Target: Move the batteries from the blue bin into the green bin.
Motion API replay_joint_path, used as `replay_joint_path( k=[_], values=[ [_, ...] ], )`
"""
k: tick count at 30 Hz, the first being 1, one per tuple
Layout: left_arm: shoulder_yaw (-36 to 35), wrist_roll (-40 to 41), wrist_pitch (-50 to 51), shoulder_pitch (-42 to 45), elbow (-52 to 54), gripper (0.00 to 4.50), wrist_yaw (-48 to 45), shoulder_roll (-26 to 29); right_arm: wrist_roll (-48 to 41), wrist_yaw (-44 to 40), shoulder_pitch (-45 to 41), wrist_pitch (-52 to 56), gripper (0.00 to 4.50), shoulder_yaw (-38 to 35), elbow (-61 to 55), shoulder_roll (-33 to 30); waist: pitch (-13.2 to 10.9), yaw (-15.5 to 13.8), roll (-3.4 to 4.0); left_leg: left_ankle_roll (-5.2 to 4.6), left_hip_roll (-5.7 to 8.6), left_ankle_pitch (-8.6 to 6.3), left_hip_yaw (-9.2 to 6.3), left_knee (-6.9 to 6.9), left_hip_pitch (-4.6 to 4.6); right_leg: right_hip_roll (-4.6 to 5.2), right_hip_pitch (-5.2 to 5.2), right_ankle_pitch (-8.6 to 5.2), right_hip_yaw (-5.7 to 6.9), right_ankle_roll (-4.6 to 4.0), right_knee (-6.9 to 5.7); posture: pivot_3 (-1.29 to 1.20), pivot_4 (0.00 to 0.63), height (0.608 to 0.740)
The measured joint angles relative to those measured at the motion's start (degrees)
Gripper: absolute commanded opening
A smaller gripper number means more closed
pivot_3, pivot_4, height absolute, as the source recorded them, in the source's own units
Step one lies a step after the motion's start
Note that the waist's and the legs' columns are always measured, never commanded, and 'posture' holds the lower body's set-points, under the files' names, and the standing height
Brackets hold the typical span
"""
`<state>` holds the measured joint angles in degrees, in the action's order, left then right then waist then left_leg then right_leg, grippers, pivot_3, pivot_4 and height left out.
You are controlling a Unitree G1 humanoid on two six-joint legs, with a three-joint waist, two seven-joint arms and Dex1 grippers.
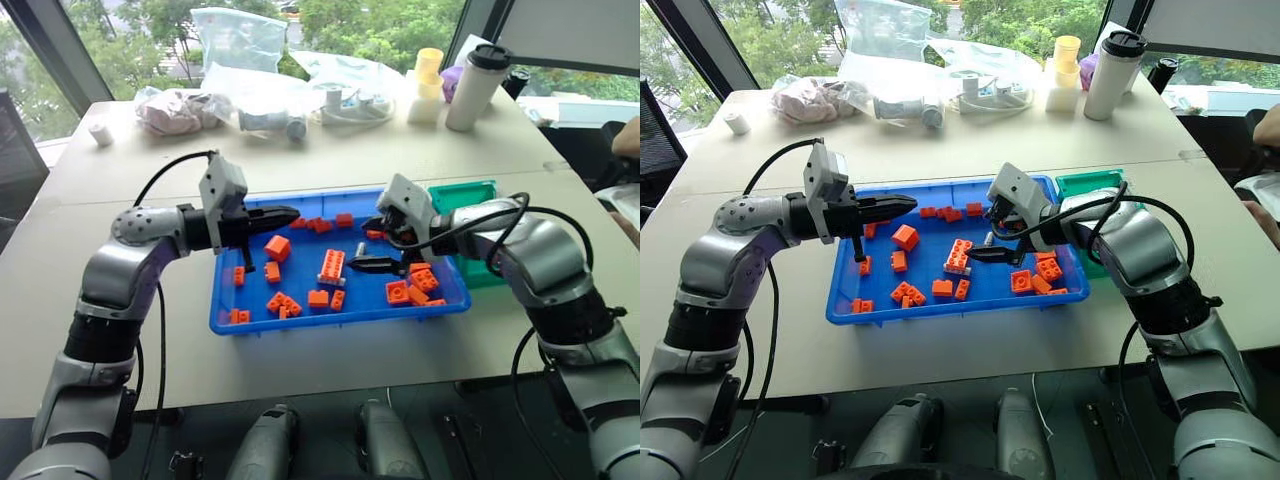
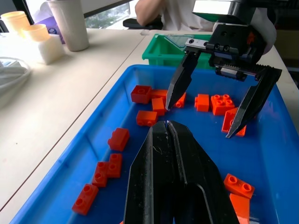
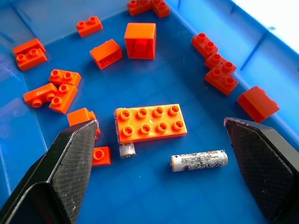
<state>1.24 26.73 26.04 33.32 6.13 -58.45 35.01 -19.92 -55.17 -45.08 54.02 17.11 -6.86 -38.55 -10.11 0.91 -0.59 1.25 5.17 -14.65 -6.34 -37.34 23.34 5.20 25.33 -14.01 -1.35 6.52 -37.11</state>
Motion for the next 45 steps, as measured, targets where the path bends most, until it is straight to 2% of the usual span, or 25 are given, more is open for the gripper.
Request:
replay_joint_path(
  k=[8, 18, 30, 32, 34, 39, 45],
  values=[
    [-1.1, 0.3, 2.2, -3.5, 3.9, 0.0, 2.3, 1.4, 5.2, -3.8, -2.2, -8.4, 4.47, 7.1, 11.8, 4.8, 0.0, -0.1, 0.0, 0.07, 0.01, 0.04, 0.0, -0.02, 0.01, 0.0, 0.0, 0.0, -0.01, 0.0, 0.0, 0.0, 0.15, 0.74],
    [-2.2, 1.3, 3.6, -4.2, 6.0, 0.0, 3.5, 2.0, 10.4, -6.0, -4.9, -14.0, 4.47, 8.5, 19.5, 8.4, 0.0, 0.0, 0.0, 0.09, 0.0, 0.05, -0.01, 0.0, 0.0, -0.02, 0.02, 0.0, -0.01, 0.0, -0.01, 0.0, 0.15, 0.74],
    [-2.2, 1.5, 3.8, -4.8, 6.4, 0.0, 3.9, 2.4, 12.9, -8.5, -5.9, -13.2, 4.47, 9.4, 23.7, 11.3, 0.0, 0.0, 0.0, 0.11, 0.0, 0.06, -0.02, 0.0, 0.0, -0.02, 0.02, 0.0, -0.01, 0.0, -0.02, 0.0, 0.15, 0.74],
    [-2.2, 1.5, 3.8, -4.8, 6.5, 0.0, 4.0, 2.4, 13.0, -8.7, -6.3, -13.1, 3.98, 9.4, 24.3, 11.5, 0.0, 0.0, 0.0, 0.11, 0.0, 0.06, -0.02, 0.0, 0.0, -0.02, 0.02, 0.0, -0.01, 0.0, -0.02, 0.0, 0.15, 0.74],
    [-2.2, 1.5, 3.8, -4.9, 6.5, 0.0, 4.1, 2.4, 13.0, -8.8, -6.4, -13.0, 3.19, 9.4, 24.6, 11.7, 0.0, 0.1, 0.0, 0.11, 0.0, 0.06, -0.02, 0.0, 0.0, -0.02, 0.02, 0.0, -0.01, 0.0, -0.03, 0.0, 0.15, 0.74],
    [-2.2, 1.5, 3.8, -5.6, 7.4, 0.0, 4.6, 2.3, 12.8, -8.9, -6.6, -10.8, 3.13, 8.6, 23.2, 11.4, 0.0, 0.0, 0.0, 0.11, 0.0, 0.06, -0.03, 0.0, 0.0, -0.02, 0.03, 0.0, -0.01, 0.0, -0.03, 0.0, 0.15, 0.74],
    [-2.2, 1.5, 3.8, -5.6, 7.5, 0.0, 4.9, 2.3, 10.9, -8.4, -7.3, -5.7, 3.13, 6.6, 14.3, 11.2, 0.0, 0.1, 0.0, 0.11, 0.0, 0.06, -0.04, 0.02, 0.0, -0.02, 0.03, 0.0, -0.01, 0.0, -0.03, 0.0, 0.15, 0.74]
  ],
)
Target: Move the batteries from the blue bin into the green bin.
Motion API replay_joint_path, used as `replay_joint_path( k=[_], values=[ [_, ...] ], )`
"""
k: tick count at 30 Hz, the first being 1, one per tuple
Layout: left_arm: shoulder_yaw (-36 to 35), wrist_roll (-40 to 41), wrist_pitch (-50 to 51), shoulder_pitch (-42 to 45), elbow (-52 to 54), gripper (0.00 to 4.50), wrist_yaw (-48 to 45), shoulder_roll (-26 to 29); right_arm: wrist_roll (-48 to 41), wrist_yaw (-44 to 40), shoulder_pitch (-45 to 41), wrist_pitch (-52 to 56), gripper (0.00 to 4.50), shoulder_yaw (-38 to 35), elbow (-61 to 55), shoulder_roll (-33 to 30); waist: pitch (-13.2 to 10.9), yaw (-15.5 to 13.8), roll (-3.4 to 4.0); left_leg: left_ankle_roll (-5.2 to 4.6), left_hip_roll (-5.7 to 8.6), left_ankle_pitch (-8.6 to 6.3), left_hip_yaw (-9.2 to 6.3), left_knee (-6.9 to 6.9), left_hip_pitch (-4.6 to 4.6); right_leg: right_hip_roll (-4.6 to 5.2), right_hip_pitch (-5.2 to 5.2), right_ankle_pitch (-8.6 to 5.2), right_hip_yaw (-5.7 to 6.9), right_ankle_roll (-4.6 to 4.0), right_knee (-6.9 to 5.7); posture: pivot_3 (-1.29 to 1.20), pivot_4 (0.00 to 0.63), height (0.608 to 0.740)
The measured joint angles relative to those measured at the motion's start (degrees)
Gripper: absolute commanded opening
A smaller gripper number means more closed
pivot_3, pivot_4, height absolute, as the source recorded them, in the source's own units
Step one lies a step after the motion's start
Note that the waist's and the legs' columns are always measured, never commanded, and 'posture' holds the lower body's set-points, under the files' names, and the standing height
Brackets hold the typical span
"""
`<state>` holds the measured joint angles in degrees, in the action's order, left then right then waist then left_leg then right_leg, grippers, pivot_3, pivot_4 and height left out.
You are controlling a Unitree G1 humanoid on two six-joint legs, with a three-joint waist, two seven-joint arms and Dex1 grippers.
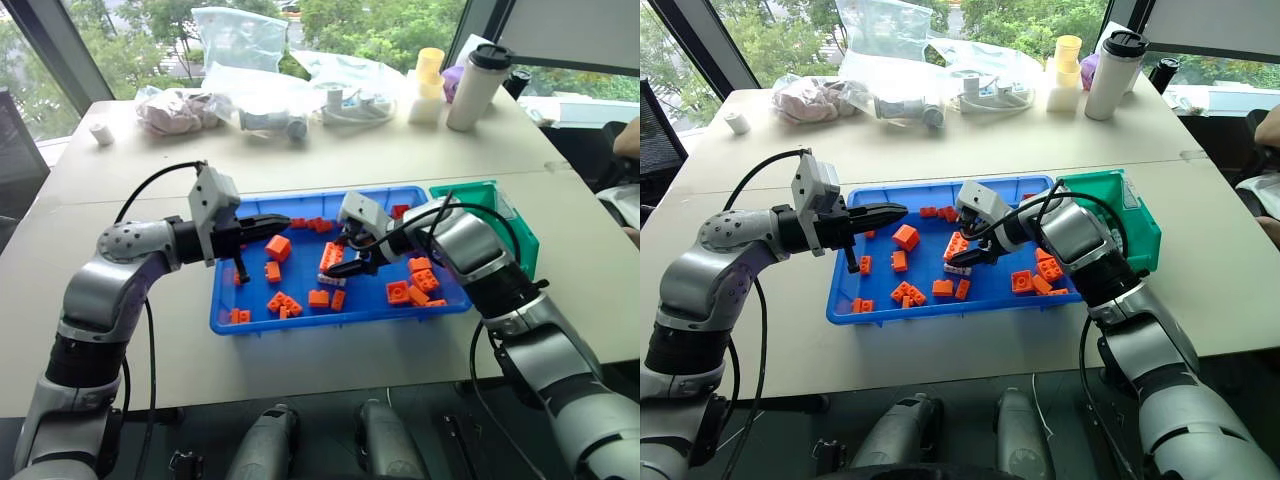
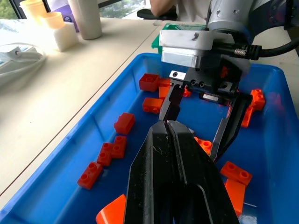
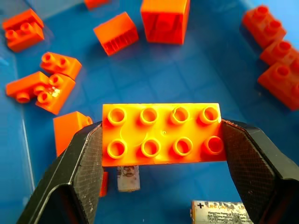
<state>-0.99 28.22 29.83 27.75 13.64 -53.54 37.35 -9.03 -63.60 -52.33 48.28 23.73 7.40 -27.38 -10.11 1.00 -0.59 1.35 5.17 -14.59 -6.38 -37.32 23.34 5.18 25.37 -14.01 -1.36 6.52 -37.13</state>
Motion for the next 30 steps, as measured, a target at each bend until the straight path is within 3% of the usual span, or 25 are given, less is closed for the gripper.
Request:
replay_joint_path(
  k=[9, 11, 12, 16, 20, 23, 30],
  values=[
    [0.0, 0.0, -0.1, 0.8, -0.5, 0.0, -0.2, -0.1, 0.9, 5.4, -3.2, -1.4, 3.13, 0.8, 2.7, 9.2, 0.0, -0.2, -0.01, 0.04, 0.02, 0.02, -0.02, 0.0, 0.0, 0.0, 0.0, 0.0, 0.01, 0.0, -0.02, 0.0, 0.15, 0.74],
    [-0.1, 0.0, -0.1, 1.2, -0.7, 0.0, -0.2, -0.1, 1.6, 6.4, -3.2, -2.6, 4.18, 1.6, 4.9, 10.7, 0.0, -0.1, -0.01, 0.05, 0.01, 0.03, -0.03, 0.01, 0.0, 0.0, 0.02, 0.0, 0.01, 0.0, -0.04, 0.0, 0.15, 0.74],
    [-0.1, 0.0, -0.1, 1.2, -0.7, 0.0, -0.2, -0.1, 1.9, 6.8, -3.2, -3.0, 4.46, 1.9, 5.7, 11.3, 0.0, 0.0, -0.01, 0.05, 0.01, 0.03, -0.03, 0.02, 0.0, 0.0, 0.03, 0.0, 0.0, 0.0, -0.04, 0.0, 0.15, 0.74],
    [-0.1, 0.0, -0.1, 1.2, -0.7, 0.0, 0.0, 0.0, 2.1, 7.1, -3.2, -3.1, 4.46, 1.9, 6.1, 11.3, 0.0, 0.1, -0.01, 0.05, 0.01, 0.03, -0.03, 0.03, 0.0, -0.01, 0.04, 0.0, 0.0, 0.0, -0.04, 0.0, 0.15, 0.74],
    [-0.2, 0.0, -0.1, 1.2, -0.6, 0.0, 0.2, 0.0, 2.0, 6.4, -3.3, -2.4, 4.46, 1.9, 3.5, 9.0, 0.0, 0.0, -0.01, 0.05, 0.01, 0.03, -0.03, 0.03, 0.0, -0.01, 0.03, 0.0, 0.0, 0.0, -0.04, 0.0, 0.15, 0.74],
    [-0.2, 0.0, -0.2, 1.1, -0.5, 0.0, 0.3, -0.1, 2.6, 5.1, -2.3, -2.1, 4.46, 2.2, -1.6, 3.1, 0.0, -0.3, -0.01, 0.05, 0.02, 0.03, -0.06, 0.0, 0.01, 0.0, 0.0, 0.0, 0.04, 0.0, -0.02, 0.0, 0.15, 0.74],
    [0.1, -0.1, -0.5, 1.3, -0.9, 0.0, 0.3, -1.4, 3.6, 4.3, 6.6, -0.6, 4.46, 3.3, -8.2, -4.5, 0.0, 0.2, -0.01, 0.04, -0.01, 0.03, -0.01, 0.06, 0.0, -0.02, 0.04, 0.0, 0.0, 0.0, -0.02, 0.0, 0.15, 0.74]
  ],
)
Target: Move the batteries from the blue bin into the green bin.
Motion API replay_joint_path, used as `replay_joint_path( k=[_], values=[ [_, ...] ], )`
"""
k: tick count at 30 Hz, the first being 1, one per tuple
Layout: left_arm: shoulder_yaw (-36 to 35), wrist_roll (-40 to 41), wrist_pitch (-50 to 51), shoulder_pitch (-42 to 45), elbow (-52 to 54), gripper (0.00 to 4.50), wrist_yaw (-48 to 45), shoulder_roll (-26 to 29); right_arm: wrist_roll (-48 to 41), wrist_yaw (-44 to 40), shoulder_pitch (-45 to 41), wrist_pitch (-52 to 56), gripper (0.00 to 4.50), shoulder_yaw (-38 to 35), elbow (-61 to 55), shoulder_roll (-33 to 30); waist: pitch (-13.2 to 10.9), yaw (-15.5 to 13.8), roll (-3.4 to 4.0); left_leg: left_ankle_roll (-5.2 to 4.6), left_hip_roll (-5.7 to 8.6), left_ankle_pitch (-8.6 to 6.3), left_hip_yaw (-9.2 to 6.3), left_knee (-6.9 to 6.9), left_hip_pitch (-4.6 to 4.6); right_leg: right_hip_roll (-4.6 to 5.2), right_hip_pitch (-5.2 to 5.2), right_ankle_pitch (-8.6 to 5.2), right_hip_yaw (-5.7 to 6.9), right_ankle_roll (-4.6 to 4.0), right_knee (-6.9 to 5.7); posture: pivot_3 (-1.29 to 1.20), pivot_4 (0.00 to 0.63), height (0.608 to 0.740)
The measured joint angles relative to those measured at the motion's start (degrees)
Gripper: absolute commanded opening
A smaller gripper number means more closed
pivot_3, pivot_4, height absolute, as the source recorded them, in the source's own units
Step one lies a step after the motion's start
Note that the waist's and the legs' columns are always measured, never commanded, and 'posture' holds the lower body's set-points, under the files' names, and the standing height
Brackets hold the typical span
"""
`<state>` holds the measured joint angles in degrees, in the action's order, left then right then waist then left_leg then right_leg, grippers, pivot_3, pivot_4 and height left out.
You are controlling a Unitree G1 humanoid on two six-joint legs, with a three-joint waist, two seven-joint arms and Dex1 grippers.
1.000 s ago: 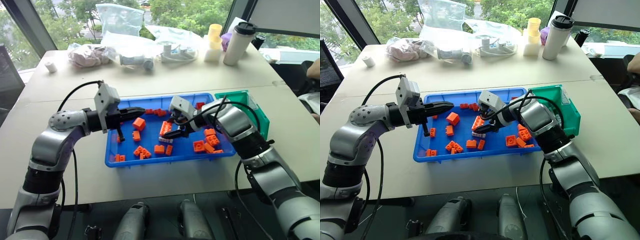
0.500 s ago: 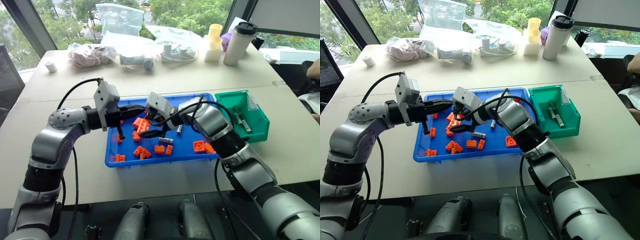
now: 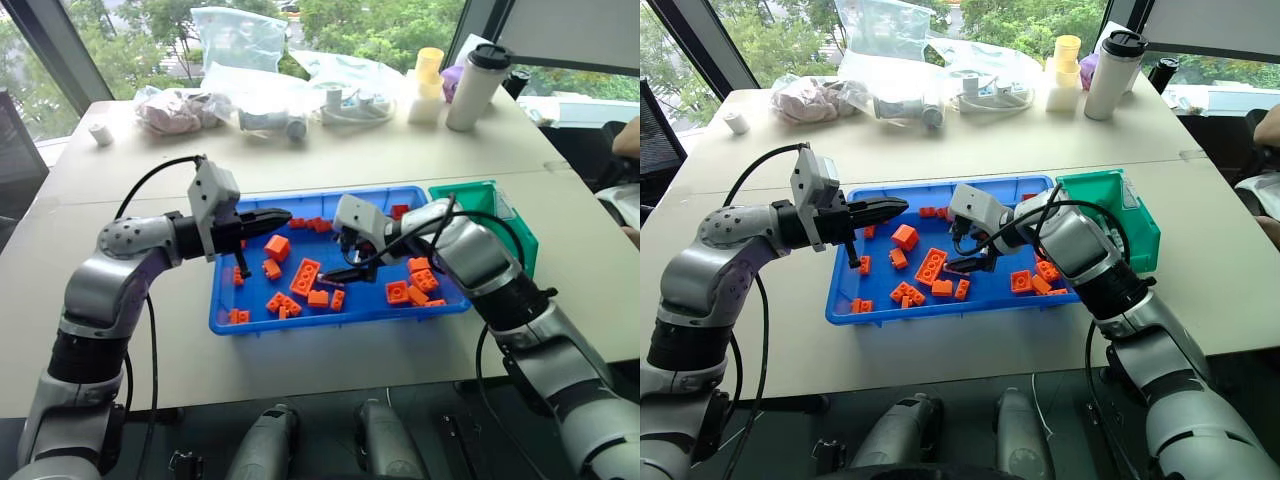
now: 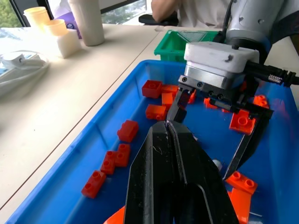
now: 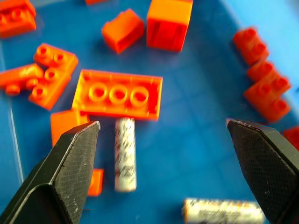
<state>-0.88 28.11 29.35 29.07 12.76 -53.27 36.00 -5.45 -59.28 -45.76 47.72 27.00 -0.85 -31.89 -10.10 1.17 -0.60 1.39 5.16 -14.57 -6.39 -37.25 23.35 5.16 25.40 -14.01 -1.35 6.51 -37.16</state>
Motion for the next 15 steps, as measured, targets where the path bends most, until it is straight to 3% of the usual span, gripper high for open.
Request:
replay_joint_path(
  k=[7, 10, 15],
  values=[
    [0.1, -0.3, -0.2, 0.4, -0.9, 0.0, -0.3, -0.1, 1.9, 2.9, 0.2, 0.0, 4.46, 0.2, 0.2, 1.4, 0.0, -0.2, 0.0, 0.01, 0.0, 0.0, 0.0, -0.04, 0.0, 0.0, -0.02, 0.0, 0.0, 0.0, 0.01, 0.0, 0.15, 0.74],
    [0.1, -0.5, -0.3, 0.4, -0.9, 0.0, -0.5, -0.1, 2.4, 3.4, 0.2, -0.3, 3.71, 0.3, 1.1, 1.6, 0.0, -0.4, 0.0, 0.01, 0.01, 0.01, -0.01, -0.06, 0.0, 0.01, -0.04, 0.0, 0.0, 0.0, 0.01, 0.0, 0.15, 0.74],
    [0.1, -0.6, -0.3, 0.4, -1.0, 0.0, -0.7, -0.1, 5.5, 3.7, 0.2, -3.1, 1.08, 3.2, 1.0, 1.2, 0.0, -0.3, 0.0, 0.01, 0.01, 0.01, -0.01, -0.05, 0.0, 0.0, -0.02, 0.0, 0.0, 0.0, 0.0, 0.0, 0.15, 0.74]
  ],
)
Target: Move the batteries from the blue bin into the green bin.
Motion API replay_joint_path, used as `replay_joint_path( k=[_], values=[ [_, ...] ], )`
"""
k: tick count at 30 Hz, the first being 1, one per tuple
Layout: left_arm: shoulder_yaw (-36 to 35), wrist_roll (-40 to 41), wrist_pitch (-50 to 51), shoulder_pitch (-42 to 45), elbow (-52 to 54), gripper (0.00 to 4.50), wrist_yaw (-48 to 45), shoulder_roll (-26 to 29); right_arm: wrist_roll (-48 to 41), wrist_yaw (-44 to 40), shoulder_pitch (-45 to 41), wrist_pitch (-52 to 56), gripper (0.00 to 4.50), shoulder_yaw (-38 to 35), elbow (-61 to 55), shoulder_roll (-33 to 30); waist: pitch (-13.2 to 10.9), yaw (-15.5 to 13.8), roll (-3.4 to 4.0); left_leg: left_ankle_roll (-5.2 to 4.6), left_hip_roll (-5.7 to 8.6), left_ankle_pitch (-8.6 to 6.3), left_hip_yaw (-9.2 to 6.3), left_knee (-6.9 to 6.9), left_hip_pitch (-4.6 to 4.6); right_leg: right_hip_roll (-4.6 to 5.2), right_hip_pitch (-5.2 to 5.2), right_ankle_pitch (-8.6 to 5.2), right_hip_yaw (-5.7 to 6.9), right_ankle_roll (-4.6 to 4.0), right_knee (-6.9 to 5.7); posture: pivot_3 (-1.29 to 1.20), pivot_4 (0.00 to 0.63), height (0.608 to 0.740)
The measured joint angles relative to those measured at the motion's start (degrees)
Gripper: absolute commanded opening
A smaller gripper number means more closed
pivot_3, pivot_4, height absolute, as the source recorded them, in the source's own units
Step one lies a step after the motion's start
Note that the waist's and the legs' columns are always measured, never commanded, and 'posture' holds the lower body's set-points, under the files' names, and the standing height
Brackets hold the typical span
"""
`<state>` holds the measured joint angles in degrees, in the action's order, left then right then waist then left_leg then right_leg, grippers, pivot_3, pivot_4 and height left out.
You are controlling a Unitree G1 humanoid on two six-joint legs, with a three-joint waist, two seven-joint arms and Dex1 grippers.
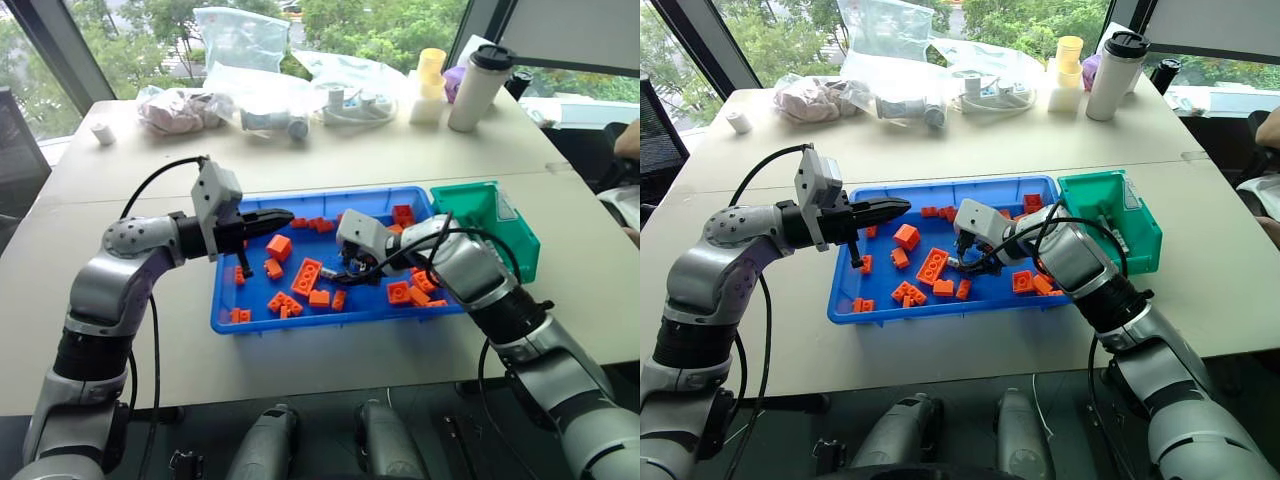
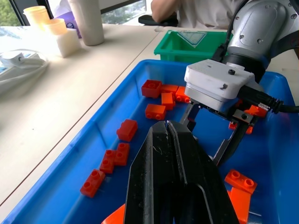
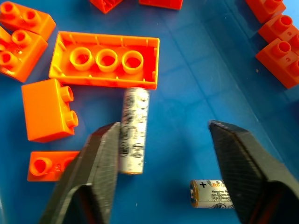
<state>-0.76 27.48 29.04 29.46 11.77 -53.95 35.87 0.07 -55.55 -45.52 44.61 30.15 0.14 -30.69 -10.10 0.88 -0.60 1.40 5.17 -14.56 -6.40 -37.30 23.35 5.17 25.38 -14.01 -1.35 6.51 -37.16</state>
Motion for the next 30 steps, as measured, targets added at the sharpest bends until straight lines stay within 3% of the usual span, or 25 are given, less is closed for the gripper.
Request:
replay_joint_path(
  k=[2, 7, 15, 21, 25, 30],
  values=[
    [0.0, 0.0, 0.0, 0.0, 0.0, 0.0, 0.0, 0.0, 1.0, 0.2, 0.0, -0.8, 0.03, 0.7, -0.2, 0.0, 0.0, 0.0, 0.0, 0.0, 0.0, 0.0, 0.0, 0.0, 0.0, 0.0, 0.0, 0.0, 0.0, 0.0, 0.0, 0.0, 0.15, 0.74],
    [0.0, -0.4, -0.7, 0.0, -0.1, 0.0, 0.0, 0.0, 0.8, 2.5, -0.4, 2.9, 0.01, -2.7, -2.3, 0.4, 0.0, 0.0, 0.0, 0.0, 0.0, 0.0, 0.0, 0.0, 0.0, 0.0, 0.0, 0.0, 0.0, 0.0, 0.0, 0.0, 0.15, 0.74],
    [0.0, -0.7, -0.9, 0.0, -0.4, 0.0, 0.0, -0.4, -1.5, 9.7, -3.5, 15.8, 0.01, -21.4, -11.5, -4.9, 0.0, -0.4, 0.0, -0.02, 0.03, -0.01, -0.02, -0.01, 0.01, 0.04, -0.06, 0.0, 0.02, 0.0, 0.06, 0.0, 0.15, 0.74],
    [1.3, -0.7, -1.6, 0.7, -1.7, 0.0, -1.1, -1.7, -1.1, 15.1, 5.3, 21.1, 0.01, -32.1, -11.7, -15.1, 0.0, -0.5, 0.0, -0.04, 0.03, -0.02, 0.02, 0.02, 0.01, 0.07, -0.07, 0.0, 0.02, 0.0, 0.06, 0.0, 0.15, 0.74],
    [2.6, -1.1, -2.7, 1.0, -3.7, 0.0, -2.6, -2.6, -1.9, 16.5, 12.7, 22.6, 0.01, -35.4, -11.0, -16.2, 0.0, 0.2, 0.02, -0.12, -0.04, -0.06, 0.18, 0.06, -0.07, 0.02, -0.04, 0.0, -0.11, 0.0, -0.02, 0.0, 0.15, 0.74],
    [3.5, -1.8, -3.8, 3.4, -5.4, 0.0, -3.5, -3.1, -4.1, 17.3, 15.0, 23.2, 2.38, -36.1, -12.9, -16.1, 0.0, 0.0, 0.03, -0.32, -0.04, -0.17, 0.17, 0.03, -0.06, 0.0, -0.05, 0.0, -0.11, 0.0, -0.01, 0.0, 0.15, 0.74]
  ],
)
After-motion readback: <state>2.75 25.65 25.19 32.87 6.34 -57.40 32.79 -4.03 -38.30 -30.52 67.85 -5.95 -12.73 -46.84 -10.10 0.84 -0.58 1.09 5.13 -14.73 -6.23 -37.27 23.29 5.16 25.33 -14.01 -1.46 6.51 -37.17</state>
